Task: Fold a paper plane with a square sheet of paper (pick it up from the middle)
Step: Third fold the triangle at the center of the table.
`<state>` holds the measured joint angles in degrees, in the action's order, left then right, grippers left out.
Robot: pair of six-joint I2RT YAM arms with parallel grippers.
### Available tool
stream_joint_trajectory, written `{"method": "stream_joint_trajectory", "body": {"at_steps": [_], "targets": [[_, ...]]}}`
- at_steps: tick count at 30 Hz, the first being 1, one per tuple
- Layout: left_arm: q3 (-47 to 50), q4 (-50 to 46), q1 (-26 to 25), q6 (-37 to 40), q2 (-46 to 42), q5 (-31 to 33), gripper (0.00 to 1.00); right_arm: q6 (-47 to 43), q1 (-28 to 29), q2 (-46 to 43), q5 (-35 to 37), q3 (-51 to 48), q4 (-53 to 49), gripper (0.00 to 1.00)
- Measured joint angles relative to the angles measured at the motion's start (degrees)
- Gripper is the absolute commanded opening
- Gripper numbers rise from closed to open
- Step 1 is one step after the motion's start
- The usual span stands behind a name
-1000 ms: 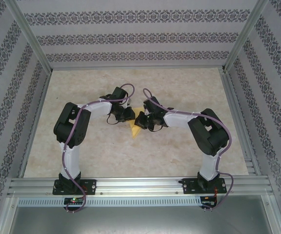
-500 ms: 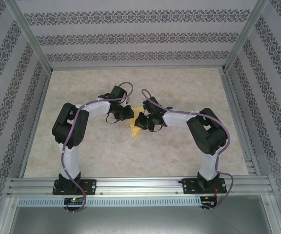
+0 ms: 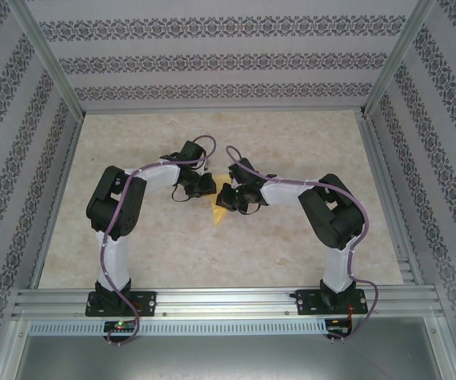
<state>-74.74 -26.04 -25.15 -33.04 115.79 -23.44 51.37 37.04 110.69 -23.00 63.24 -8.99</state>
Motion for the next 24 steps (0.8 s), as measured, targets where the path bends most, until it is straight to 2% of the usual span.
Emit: {"method": "stream_joint_trajectory", "body": {"at_steps": [24], "targets": [[0.0,0.0,0.0,0.0,0.0,0.0,0.17,0.2,0.0,1.1,1.3,0.4,0.1,0.07]]}}
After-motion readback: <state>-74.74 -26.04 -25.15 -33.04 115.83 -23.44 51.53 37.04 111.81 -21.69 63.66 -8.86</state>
